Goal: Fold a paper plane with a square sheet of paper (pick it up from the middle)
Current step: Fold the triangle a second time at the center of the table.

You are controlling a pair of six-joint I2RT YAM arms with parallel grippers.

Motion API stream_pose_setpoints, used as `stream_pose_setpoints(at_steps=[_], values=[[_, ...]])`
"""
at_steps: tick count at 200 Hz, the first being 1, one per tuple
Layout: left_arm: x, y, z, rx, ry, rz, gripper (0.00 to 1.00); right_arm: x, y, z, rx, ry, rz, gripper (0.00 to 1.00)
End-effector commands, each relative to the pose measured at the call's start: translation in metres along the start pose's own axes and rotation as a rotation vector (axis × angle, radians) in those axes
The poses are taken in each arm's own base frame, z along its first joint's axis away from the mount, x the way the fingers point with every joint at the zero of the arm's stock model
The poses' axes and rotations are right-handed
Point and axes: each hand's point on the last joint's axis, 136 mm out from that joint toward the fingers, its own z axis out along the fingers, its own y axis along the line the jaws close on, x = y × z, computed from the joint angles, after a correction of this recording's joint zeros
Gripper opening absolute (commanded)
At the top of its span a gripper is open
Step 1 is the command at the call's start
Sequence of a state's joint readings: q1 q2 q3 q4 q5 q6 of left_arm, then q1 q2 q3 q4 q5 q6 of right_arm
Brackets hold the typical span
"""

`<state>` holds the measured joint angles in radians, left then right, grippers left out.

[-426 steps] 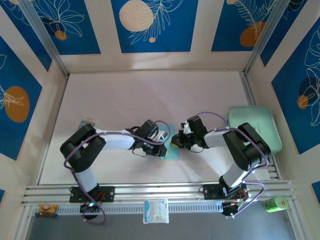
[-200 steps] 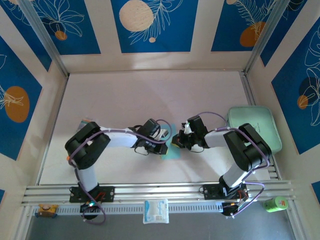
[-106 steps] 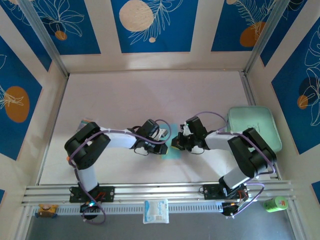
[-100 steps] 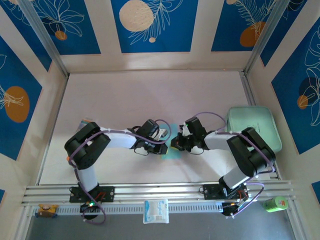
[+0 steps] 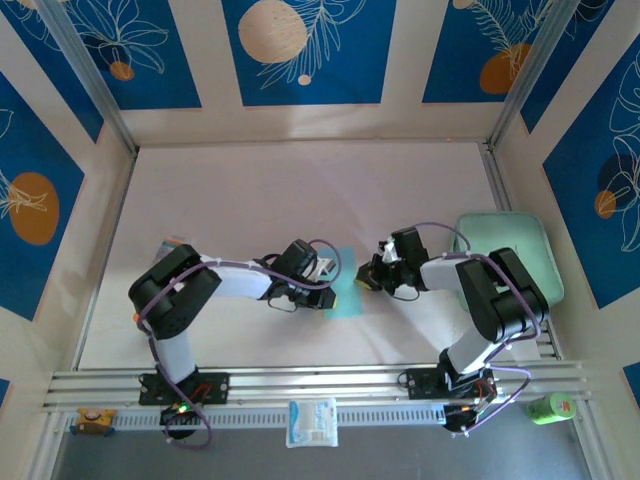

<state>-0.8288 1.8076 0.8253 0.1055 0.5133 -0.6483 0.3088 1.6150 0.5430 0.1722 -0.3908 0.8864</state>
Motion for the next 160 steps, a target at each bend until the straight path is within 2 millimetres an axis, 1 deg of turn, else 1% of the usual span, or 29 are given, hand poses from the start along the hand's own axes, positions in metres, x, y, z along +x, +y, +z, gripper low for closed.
stream_pose_setpoints(at_steps=[1, 20, 32, 42, 61, 67, 82, 97, 111, 126, 142, 160], values=[[0.035, 0.033, 0.004, -0.105, 0.09, -0.076, 0.0, -0.009, 0.0, -0.005, -0.027, 0.001, 0.001, 0.01], [0.032, 0.027, 0.001, -0.089, 0.067, -0.078, 0.01, -0.009, 0.015, -0.014, -0.056, -0.019, -0.029, 0.02], [0.025, 0.017, -0.001, -0.06, 0.044, -0.071, 0.02, -0.006, 0.024, -0.021, -0.056, -0.03, -0.056, 0.03], [0.018, 0.008, -0.005, -0.039, 0.021, -0.062, 0.04, -0.001, 0.028, -0.026, -0.038, -0.041, -0.071, 0.03], [0.003, -0.009, -0.017, -0.017, -0.023, -0.029, 0.07, 0.014, 0.026, -0.031, 0.007, -0.037, -0.082, 0.04], [-0.001, -0.014, -0.021, -0.018, -0.036, -0.015, 0.09, 0.018, 0.023, -0.032, 0.021, -0.035, -0.075, 0.05], [-0.012, -0.018, -0.029, -0.037, -0.065, 0.011, 0.13, 0.031, 0.016, -0.032, 0.045, -0.021, -0.064, 0.07], [-0.02, -0.016, -0.032, -0.056, -0.076, 0.023, 0.13, 0.043, 0.01, -0.033, 0.066, -0.011, -0.058, 0.11], [-0.023, -0.01, -0.029, -0.074, -0.058, 0.026, 0.12, 0.051, 0.009, -0.035, 0.062, -0.005, -0.057, 0.16], [-0.026, -0.005, -0.024, -0.073, -0.042, 0.02, 0.1, 0.056, 0.011, -0.038, 0.051, -0.005, -0.053, 0.22], [-0.027, 0.001, -0.02, -0.093, -0.033, 0.016, 0.09, 0.061, 0.014, -0.039, 0.048, 0.006, -0.055, 0.23], [-0.027, 0.009, -0.019, -0.132, -0.03, 0.015, 0.08, 0.068, 0.012, -0.038, 0.064, 0.022, -0.056, 0.25]])
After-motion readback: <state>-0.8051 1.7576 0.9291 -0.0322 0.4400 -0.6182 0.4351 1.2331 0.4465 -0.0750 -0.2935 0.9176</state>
